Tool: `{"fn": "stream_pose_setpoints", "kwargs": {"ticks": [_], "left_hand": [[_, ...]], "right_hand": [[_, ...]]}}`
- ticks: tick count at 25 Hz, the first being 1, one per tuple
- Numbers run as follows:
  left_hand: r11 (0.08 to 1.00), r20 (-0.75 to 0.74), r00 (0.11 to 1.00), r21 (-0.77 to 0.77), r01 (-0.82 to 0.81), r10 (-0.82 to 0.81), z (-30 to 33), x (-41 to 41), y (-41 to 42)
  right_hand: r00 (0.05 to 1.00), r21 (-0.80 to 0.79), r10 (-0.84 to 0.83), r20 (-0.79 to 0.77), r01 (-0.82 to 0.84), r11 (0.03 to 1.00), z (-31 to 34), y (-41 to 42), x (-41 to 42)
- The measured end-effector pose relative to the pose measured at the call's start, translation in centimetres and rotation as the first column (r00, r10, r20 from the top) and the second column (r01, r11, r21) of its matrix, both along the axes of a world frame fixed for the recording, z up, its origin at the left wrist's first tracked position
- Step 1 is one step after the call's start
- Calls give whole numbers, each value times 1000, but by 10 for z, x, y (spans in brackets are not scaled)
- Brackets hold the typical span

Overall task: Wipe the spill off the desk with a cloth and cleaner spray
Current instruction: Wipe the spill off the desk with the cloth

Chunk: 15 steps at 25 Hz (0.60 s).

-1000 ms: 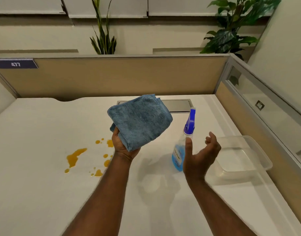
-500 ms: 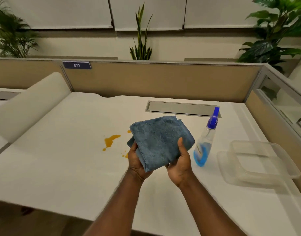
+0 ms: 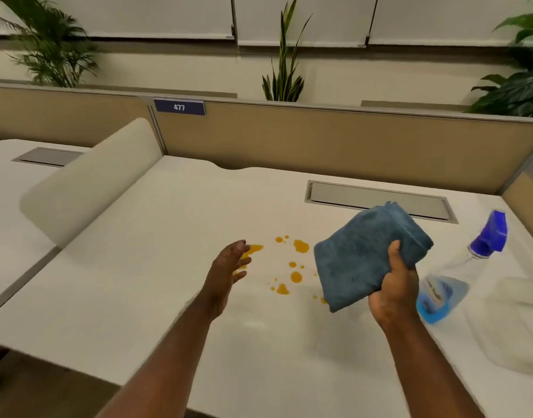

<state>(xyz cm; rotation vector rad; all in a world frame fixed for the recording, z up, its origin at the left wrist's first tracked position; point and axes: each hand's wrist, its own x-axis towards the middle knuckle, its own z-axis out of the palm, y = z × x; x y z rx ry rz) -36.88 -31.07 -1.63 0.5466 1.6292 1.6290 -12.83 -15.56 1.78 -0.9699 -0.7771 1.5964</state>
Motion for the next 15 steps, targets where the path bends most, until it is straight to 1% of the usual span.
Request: {"fn": "stream_pose_setpoints", "kwargs": {"ticks": [1,2,3,4,5,6,8,10,12,13,15], "left_hand": [[999,-115,993,-49,-18,12,-9,-28,-3],[995,-232,973,-96,-39,16,-19,-54,-6],[989,-342,940,-140,-57,6,-30,-78,-10],[980,-444,896,-185,-68,-21,-42,-101,-14],[971,-526,848,-229,-75,-58,-53,-120,-18],[960,-591,800,-270,-77,-102,-65,-138,-23],[938,-687,702,-339,-79,-189,-87,-163,-31],[912,-737,622,-401,-88,-264,-107,-180,-37],[885,-757,558,-458,-83,-339,-124,-188,-40],[880,-769,529,-468,-81,-360,-129,-190,-40],[891,-790,499,-448,-74,-356,-133,-195,-38]], "right_hand": [[990,63,-78,118,71,995,-1,4,-5],[957,122,-161,242,134,983,-4,9,-8],[897,187,-246,367,188,964,-9,13,-10],[814,251,-330,479,233,939,-17,18,-11],[727,321,-401,558,257,912,-26,21,-10],[655,389,-456,602,258,884,-38,23,-11],[564,476,-521,641,240,846,-55,18,-14],[514,487,-518,684,207,849,-68,11,-25],[457,450,-454,765,124,884,-80,6,-41],[438,406,-398,806,81,910,-86,6,-49],[442,273,-264,857,43,961,-100,9,-65]]}}
